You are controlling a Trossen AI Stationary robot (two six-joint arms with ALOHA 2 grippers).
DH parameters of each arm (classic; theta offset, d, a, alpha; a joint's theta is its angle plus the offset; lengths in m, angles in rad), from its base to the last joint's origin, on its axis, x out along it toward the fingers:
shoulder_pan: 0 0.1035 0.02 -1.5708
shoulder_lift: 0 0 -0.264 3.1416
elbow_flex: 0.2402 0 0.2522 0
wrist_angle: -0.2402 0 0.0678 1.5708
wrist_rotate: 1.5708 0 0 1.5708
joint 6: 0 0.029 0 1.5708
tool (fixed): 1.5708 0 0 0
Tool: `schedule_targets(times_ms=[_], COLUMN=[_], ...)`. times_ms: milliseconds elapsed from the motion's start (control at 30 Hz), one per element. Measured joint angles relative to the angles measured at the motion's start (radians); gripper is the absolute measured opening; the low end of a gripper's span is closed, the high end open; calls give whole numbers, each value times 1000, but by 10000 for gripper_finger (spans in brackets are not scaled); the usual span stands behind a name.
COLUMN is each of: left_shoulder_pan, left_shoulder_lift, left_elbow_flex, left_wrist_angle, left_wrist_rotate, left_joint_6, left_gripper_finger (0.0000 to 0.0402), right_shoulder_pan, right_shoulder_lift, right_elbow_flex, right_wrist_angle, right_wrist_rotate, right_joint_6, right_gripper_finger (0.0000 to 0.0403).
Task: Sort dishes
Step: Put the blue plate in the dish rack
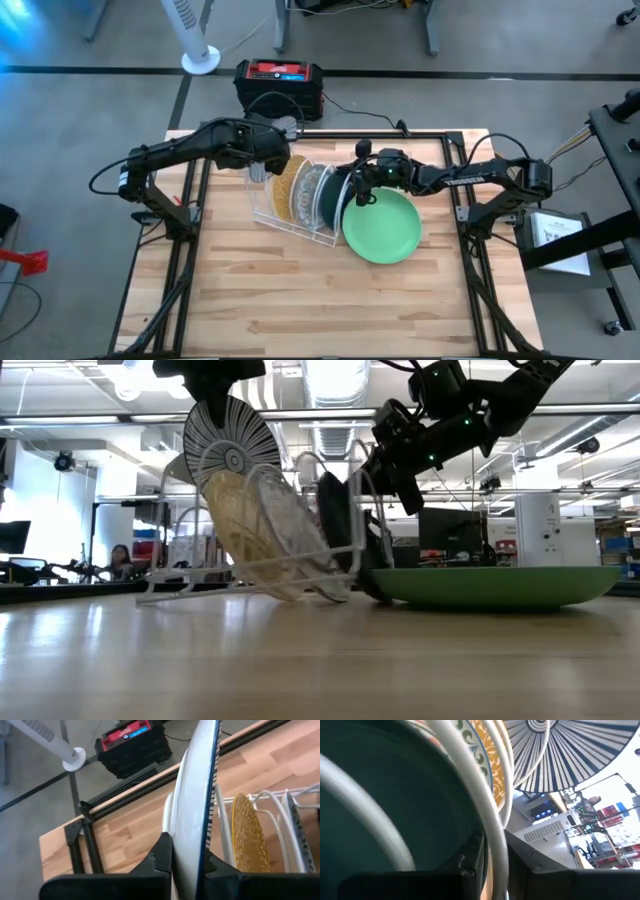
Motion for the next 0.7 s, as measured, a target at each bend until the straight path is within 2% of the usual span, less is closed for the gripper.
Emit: schedule_targets(times_ms=[367, 700], left_shoulder_pan=[-32, -31], left_shoulder_lift=[0, -4], left_elbow_flex=[0, 0], left_wrist_angle=[-11, -13], left_wrist_rotate=[-36, -79], left_joint_6=[-8, -6], left_gripper_finger=[5, 5], right_shoulder_pan=[0, 0], right_shoulder_lift=[-1, -69], right_elbow_flex=[-1, 0], right_wrist_angle=[16, -57], right_wrist_rotate=[6, 67], right_joint_6=[32, 150], right_gripper_finger=[98, 166])
